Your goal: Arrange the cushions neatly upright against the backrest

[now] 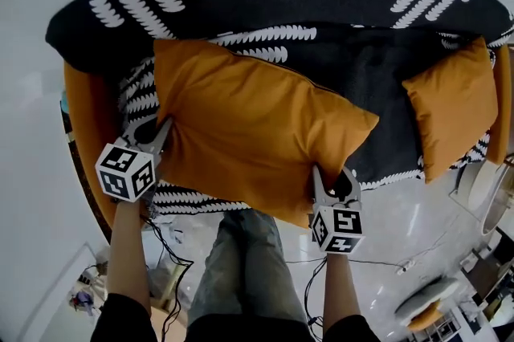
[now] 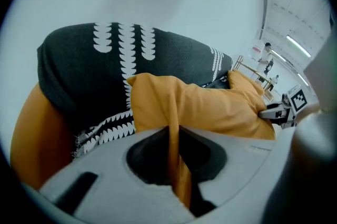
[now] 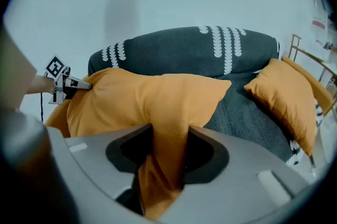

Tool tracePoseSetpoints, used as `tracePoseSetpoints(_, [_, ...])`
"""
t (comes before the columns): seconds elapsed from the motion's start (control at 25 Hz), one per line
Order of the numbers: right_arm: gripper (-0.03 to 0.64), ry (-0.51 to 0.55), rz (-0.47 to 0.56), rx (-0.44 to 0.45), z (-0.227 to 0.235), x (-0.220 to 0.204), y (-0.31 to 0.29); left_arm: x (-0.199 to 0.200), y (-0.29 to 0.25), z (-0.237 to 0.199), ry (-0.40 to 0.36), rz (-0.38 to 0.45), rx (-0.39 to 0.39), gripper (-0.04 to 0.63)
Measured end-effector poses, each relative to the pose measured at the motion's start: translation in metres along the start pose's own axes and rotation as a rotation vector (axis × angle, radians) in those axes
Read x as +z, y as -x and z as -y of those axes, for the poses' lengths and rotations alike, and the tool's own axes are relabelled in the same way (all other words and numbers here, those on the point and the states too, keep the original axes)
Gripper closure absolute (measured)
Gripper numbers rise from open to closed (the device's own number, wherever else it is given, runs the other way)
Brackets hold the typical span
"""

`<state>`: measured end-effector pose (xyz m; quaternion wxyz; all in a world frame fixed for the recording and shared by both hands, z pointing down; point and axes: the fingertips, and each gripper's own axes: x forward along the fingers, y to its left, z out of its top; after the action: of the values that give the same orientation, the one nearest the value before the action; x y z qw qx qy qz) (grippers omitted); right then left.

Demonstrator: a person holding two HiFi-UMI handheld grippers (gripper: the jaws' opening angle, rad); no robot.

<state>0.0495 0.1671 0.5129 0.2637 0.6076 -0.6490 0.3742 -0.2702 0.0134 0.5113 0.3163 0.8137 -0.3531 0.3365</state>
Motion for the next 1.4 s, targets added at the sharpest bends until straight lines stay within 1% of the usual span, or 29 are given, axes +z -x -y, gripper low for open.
tracePoseSetpoints(0.12, [0.428, 0.053, 0.051, 0.006, -0.004, 0.02, 0.004, 0.006, 0.021, -0.001, 0.033, 0.094, 0.02, 0.566])
tracePoseSetpoints(0.24, [0.43, 0.114, 0.104, 0.016, -0.013, 0.047, 0.006, 0.02, 0.043, -0.006, 0.025, 0.168, 0.043, 0.568])
tracePoseSetpoints(0.36, [0.429, 0.169, 0.158, 0.033, -0.022, 0.082, 0.004, 0.039, 0.064, -0.015, 0.022, 0.23, 0.069, 0.569])
tracePoseSetpoints(0.52, [0.428, 0.229, 0.219, 0.061, -0.027, 0.133, -0.009, 0.065, 0.079, -0.027, 0.031, 0.304, 0.132, 0.569])
tracePoseSetpoints(0.68, [0.43, 0.294, 0.277, 0.09, -0.045, 0.183, -0.037, 0.081, 0.087, -0.055, 0.067, 0.383, 0.196, 0.571])
tracePoseSetpoints(0.8, [0.428, 0.34, 0.321, 0.111, -0.067, 0.212, -0.054, 0.089, 0.099, -0.079, 0.087, 0.451, 0.224, 0.569])
tracePoseSetpoints(0.92, [0.428, 0.385, 0.362, 0.125, -0.085, 0.238, -0.055, 0.094, 0.118, -0.089, 0.104, 0.512, 0.248, 0.569])
tracePoseSetpoints(1.0, [0.428, 0.408, 0.382, 0.128, -0.094, 0.252, -0.053, 0.096, 0.127, -0.095, 0.103, 0.53, 0.258, 0.568])
tracePoseSetpoints(1.08, [0.428, 0.419, 0.392, 0.124, -0.097, 0.261, -0.059, 0.097, 0.125, -0.099, 0.097, 0.529, 0.256, 0.565])
tracePoseSetpoints(1.2, [0.428, 0.415, 0.363, 0.121, -0.092, 0.255, -0.08, 0.085, 0.108, -0.104, 0.091, 0.477, 0.251, 0.565])
tracePoseSetpoints(1.28, [0.428, 0.42, 0.332, 0.115, -0.089, 0.247, -0.093, 0.073, 0.096, -0.108, 0.107, 0.436, 0.261, 0.566])
tracePoseSetpoints(1.4, [0.428, 0.417, 0.325, 0.12, -0.087, 0.247, -0.1, 0.07, 0.088, -0.113, 0.149, 0.428, 0.265, 0.565])
